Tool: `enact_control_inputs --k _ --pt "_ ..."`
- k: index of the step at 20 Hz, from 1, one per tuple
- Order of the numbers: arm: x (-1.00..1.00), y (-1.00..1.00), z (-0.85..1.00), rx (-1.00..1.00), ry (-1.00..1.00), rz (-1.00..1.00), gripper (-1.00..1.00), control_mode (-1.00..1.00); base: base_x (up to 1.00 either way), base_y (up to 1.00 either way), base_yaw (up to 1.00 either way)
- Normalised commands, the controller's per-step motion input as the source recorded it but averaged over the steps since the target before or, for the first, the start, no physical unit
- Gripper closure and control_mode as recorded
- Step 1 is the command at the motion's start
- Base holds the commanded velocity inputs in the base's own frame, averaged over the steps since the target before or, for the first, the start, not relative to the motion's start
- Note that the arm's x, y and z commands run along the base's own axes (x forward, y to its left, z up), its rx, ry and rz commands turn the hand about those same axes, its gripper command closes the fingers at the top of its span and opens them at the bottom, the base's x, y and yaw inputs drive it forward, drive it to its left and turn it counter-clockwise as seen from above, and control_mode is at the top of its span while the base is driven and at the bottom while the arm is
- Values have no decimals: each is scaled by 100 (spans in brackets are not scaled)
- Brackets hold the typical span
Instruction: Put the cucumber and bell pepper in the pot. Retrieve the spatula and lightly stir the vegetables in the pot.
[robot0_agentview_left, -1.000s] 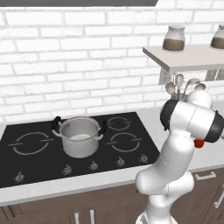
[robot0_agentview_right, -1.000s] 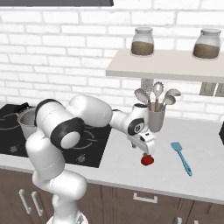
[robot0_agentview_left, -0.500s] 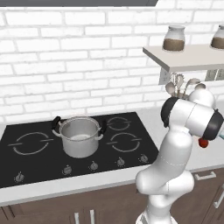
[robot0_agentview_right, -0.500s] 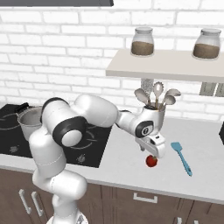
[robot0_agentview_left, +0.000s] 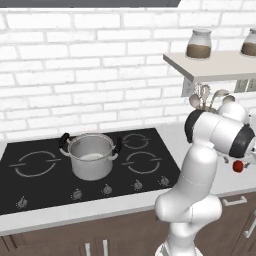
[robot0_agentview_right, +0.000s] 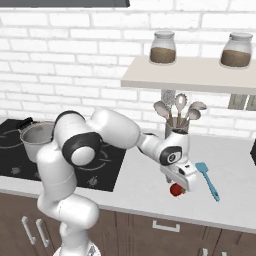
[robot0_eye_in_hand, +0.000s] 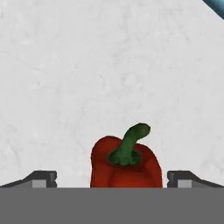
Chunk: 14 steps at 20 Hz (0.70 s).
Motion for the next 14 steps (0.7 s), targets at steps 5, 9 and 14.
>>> enact_control_inputs --k 5,9,14 --pt "-25 -25 -20 0 0 0 -100 -100 0 0 0" --pt "-19 -12 -10 0 0 0 100 -100 0 0 0" --pt "-2 0 -10 0 2 0 100 -100 0 0 0"
